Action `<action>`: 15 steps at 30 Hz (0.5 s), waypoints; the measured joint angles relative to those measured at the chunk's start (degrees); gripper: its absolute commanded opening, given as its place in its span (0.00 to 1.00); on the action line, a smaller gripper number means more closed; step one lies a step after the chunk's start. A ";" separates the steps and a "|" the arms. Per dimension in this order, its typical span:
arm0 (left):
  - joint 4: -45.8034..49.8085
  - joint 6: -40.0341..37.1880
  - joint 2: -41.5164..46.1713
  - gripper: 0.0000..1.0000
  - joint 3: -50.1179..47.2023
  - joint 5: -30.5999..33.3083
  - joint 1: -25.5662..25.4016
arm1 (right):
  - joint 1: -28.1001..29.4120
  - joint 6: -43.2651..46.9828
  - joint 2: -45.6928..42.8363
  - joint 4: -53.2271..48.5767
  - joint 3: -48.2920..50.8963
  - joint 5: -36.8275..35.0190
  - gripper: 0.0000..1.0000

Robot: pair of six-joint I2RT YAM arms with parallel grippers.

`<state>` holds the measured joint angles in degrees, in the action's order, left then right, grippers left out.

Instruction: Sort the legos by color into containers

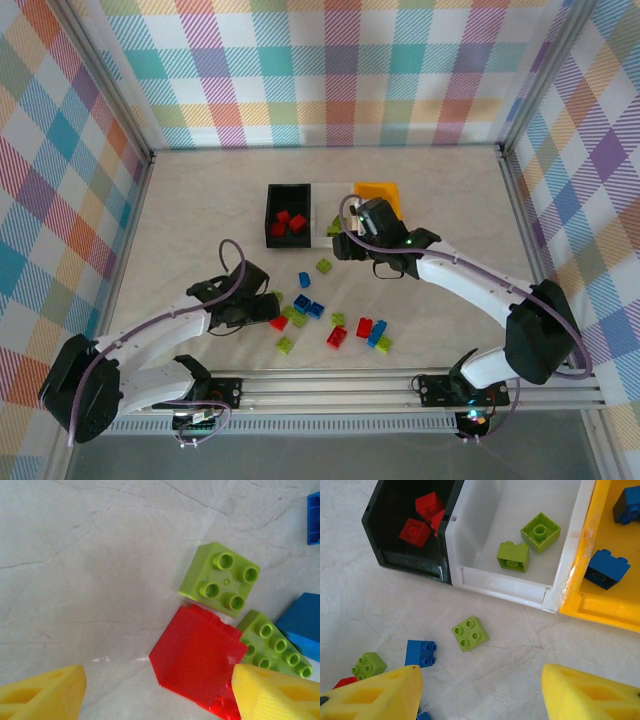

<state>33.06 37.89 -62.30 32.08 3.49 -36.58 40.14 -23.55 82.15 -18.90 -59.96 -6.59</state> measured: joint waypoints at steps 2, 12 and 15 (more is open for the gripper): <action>1.16 -0.26 0.83 0.78 0.52 0.00 0.00 | -0.07 0.00 -0.02 0.00 0.00 0.00 0.65; -1.81 -2.45 -7.98 0.74 3.32 -1.75 -0.13 | -0.07 -0.02 -0.04 0.00 0.00 0.00 0.65; -3.63 -3.04 -11.41 0.68 4.22 -1.70 -0.31 | -0.13 -0.02 -0.07 0.00 0.00 0.00 0.65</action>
<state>29.43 34.85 -73.71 36.29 1.78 -36.88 40.01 -23.57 82.08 -18.90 -59.96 -6.59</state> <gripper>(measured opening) 0.717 0.647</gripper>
